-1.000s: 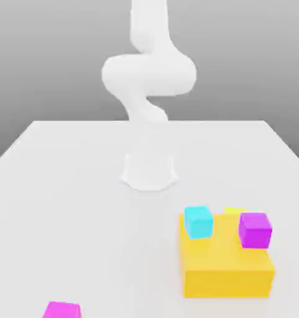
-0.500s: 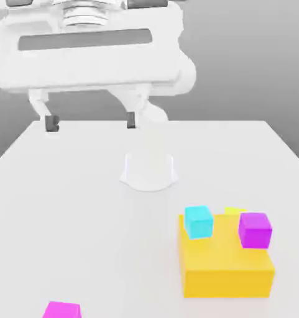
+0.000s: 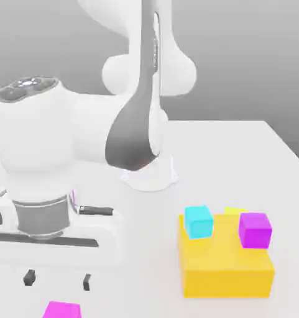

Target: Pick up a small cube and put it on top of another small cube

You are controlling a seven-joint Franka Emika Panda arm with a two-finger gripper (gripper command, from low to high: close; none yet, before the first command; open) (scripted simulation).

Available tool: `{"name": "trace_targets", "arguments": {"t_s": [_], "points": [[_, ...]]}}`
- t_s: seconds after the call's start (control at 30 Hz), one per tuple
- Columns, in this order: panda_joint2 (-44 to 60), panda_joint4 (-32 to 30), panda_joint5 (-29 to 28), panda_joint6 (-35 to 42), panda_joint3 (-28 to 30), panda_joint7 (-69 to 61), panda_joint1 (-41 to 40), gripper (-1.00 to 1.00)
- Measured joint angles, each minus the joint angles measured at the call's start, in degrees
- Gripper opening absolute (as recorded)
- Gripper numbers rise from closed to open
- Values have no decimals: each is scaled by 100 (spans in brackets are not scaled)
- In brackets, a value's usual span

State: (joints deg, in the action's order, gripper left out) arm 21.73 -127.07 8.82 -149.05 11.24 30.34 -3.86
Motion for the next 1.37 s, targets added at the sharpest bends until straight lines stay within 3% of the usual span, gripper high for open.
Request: {"name": "trace_targets", "arguments": {"t_s": [0.13,0.17,0.37,0.53,0.8,1.07,1.23,1.27,1.37], "points": [[833,156,206,-586,-202,-169,-188,0],[939,178,238,-668,-234,-192,-213,-100],[992,190,257,-704,-251,-206,-227,-100],[203,10,6,-97,-55,-46,-44,-100],[-1420,-923,-326,582,-1043,-772,914,-100],[-3073,-1922,-548,1190,-1790,-1685,2379,-100],[-2709,-2305,-723,431,-1989,-1759,2548,-100],[-2583,-2345,-755,266,-1993,-1739,2549,100],[-2583,-2345,-755,266,-1993,-1739,2549,100]]}}
